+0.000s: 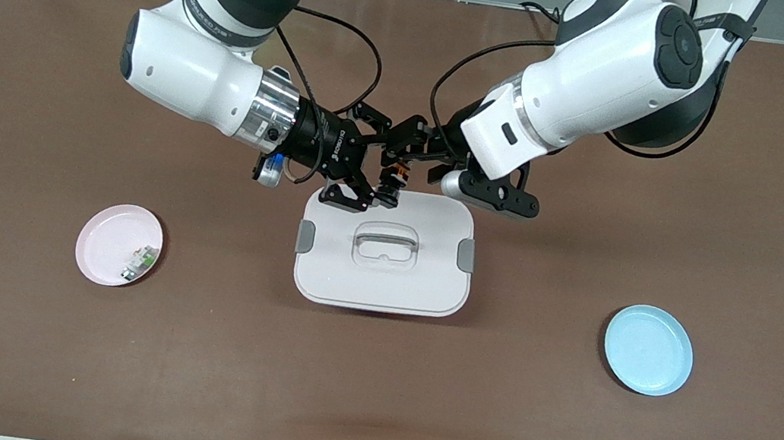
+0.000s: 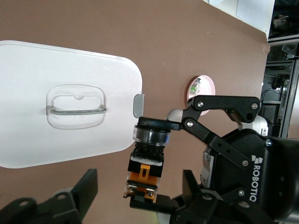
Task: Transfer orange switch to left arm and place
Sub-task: 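Grasp the switch with the left gripper beside the right gripper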
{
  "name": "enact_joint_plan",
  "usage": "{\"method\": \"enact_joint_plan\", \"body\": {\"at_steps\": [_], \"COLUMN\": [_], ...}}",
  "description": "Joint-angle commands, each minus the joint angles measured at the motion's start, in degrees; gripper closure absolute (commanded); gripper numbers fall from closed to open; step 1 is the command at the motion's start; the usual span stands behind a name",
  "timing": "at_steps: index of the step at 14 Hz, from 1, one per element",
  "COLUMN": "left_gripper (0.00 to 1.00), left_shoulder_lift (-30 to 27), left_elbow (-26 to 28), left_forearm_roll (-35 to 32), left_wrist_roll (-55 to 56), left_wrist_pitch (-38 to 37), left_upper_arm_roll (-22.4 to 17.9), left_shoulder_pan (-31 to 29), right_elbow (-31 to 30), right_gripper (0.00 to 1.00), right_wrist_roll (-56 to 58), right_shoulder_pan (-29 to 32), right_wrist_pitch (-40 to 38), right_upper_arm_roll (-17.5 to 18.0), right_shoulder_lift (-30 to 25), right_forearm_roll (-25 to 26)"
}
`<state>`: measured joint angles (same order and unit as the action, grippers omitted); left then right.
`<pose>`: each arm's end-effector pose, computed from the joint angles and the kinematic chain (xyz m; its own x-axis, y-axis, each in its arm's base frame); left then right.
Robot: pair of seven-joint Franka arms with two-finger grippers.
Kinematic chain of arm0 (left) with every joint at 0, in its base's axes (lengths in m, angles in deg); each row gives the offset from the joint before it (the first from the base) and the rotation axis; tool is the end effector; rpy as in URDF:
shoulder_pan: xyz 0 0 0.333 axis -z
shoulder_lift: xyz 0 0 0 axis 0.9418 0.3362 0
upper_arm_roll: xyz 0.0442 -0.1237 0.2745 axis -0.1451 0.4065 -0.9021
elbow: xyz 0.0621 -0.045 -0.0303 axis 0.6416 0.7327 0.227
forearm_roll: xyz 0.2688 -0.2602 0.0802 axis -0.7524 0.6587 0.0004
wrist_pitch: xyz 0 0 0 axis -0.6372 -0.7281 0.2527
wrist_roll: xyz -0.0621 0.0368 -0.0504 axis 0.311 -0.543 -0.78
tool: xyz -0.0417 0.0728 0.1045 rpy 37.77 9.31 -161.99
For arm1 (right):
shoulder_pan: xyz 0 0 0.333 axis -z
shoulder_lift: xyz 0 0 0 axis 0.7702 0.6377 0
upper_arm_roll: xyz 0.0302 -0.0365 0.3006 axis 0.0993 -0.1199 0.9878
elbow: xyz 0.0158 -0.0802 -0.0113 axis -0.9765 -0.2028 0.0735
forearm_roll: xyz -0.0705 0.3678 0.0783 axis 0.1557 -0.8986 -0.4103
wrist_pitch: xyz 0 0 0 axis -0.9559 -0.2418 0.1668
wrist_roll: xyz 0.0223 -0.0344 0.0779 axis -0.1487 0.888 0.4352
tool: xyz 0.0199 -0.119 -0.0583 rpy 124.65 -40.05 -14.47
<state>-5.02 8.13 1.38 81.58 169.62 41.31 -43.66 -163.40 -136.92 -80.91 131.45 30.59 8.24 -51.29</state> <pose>0.5464 -0.4261 0.5465 0.9979 0.0520 -0.0391 0.0650 -0.8001 0.5963 0.5593 0.4049 0.5009 -0.1475 -0.5641 -0.8124 -0.9873 0.1331 0.0868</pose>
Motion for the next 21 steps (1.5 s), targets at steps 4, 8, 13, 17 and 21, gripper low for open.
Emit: {"method": "enact_joint_plan", "body": {"at_steps": [4,8,13,17,21], "left_gripper": [0.33,0.33,0.60,0.86,1.00], "left_shoulder_lift": [0.98,1.60,1.77,1.77,1.77], "left_elbow": [-0.95,-1.04,-1.04,-1.13,-1.13], "left_forearm_roll": [1.10,1.19,1.19,1.19,1.19], "left_wrist_roll": [-2.43,-2.61,-2.78,-2.78,-2.70], "left_wrist_pitch": [0.63,0.63,0.72,0.72,2.30], "left_upper_arm_roll": [0.00,0.00,0.00,0.09,0.00], "left_shoulder_pan": [0.29,0.65,0.73,0.65,0.65], "right_elbow": [1.36,1.36,1.36,1.36,1.36], "right_gripper": [0.78,0.78,0.78,0.78,0.77], "right_wrist_roll": [-0.76,-0.76,-0.76,-0.76,-0.76], "right_shoulder_pan": [-0.84,-0.84,-0.84,-0.84,-0.76], "right_wrist_pitch": [0.06,0.06,0.06,-0.12,-0.12], "right_upper_arm_roll": [-0.56,-0.56,-0.56,-0.56,-0.56], "right_shoulder_lift": [0.65,0.65,0.65,0.65,0.65], "right_forearm_roll": [-0.10,-0.10,-0.10,-0.10,-0.02]}}
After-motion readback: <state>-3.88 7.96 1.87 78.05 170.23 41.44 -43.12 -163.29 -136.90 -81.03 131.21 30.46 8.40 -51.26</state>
